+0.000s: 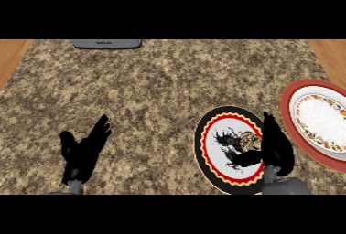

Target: Pick the cupcake from the plate and place it in the plate

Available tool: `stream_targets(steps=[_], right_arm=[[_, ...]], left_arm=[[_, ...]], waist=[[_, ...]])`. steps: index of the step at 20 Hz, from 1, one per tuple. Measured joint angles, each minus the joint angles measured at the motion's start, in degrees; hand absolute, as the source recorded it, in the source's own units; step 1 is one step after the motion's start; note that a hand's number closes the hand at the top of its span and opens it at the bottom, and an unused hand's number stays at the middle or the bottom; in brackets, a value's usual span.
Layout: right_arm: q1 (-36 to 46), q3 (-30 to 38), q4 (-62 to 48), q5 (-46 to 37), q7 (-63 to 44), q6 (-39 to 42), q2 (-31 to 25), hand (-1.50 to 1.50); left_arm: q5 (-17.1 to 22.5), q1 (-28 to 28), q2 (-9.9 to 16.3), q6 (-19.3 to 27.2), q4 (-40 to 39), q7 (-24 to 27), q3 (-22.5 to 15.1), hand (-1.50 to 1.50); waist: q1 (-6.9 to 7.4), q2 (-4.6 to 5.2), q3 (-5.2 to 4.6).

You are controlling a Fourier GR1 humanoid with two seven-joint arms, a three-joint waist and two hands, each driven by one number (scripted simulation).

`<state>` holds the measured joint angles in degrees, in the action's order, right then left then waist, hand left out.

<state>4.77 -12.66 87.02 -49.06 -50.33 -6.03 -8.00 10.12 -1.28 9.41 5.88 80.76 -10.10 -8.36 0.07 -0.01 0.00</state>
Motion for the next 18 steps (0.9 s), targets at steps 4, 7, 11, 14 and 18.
stream_targets(steps=[4,7,11,14,18], right_arm=[[0.8,-0.2,-3.9,0.0,3.6,2.1,-1.0,1.5],[2.6,0.8,-6.2,-1.0,5.3,3.0,-1.3,1.5],[2.9,0.7,-6.8,-3.7,6.0,2.7,-0.6,1.5],[1.2,0.4,-4.7,-6.0,6.8,1.5,-1.3,1.5],[-5.5,-7.5,2.9,-6.9,16.2,0.8,-3.4,1.5]], left_arm=[[-0.7,-0.4,-0.8,0.4,1.0,-0.7,0.0,0.0],[-1.0,-0.4,-0.7,-0.5,0.7,-0.6,1.0,0.0],[-2.2,0.5,-1.8,-0.4,0.6,-1.9,1.3,0.0],[-2.5,0.7,-2.2,-0.6,0.5,-1.8,1.8,0.0],[-2.3,-0.3,-2.3,-0.5,1.2,-2.1,1.9,0.0]], waist=[[0.09,-0.07,-0.08],[0.06,-0.14,-0.16],[-0.01,-0.21,-0.2],[-0.08,-0.16,-0.12],[-0.95,-0.47,-0.08]])
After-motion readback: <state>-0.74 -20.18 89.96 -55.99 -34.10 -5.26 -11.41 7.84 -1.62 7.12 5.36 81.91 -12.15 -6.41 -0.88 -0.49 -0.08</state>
